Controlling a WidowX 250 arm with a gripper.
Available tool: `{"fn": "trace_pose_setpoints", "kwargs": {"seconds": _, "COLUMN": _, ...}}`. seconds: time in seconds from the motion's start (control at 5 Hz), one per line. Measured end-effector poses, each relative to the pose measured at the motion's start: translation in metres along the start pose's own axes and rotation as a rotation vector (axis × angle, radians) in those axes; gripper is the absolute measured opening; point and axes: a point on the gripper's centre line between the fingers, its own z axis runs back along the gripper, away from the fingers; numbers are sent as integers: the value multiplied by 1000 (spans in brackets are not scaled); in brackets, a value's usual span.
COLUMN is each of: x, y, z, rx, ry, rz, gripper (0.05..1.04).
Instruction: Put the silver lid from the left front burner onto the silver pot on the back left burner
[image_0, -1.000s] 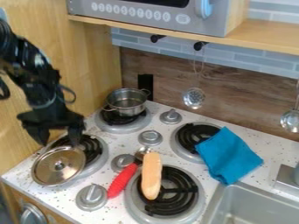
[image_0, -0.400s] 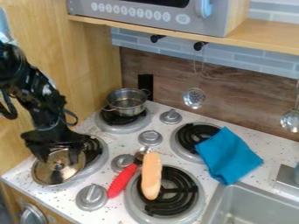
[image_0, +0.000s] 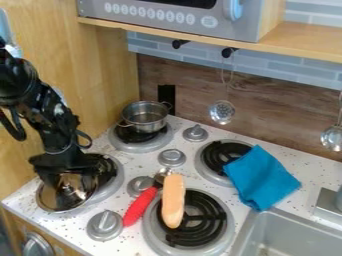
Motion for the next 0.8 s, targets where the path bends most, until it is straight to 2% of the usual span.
{"fn": "trace_pose_setpoints", "kwargs": {"seconds": 0.4, "x": 5, "y": 2, "z": -3, "rx": -17, "ry": 0, "rz": -4, "gripper": 971}}
{"fn": "trace_pose_setpoints", "kwargs": {"seconds": 0.6, "x": 4, "y": 5, "z": -4, "rx": -33, "ry": 18, "rz": -7, "gripper": 740}}
{"fn": "trace_pose_setpoints", "kwargs": {"seconds": 0.8, "x": 3, "y": 6, "z": -4, "rx": -33, "ry": 30, "rz": -4, "gripper": 551}}
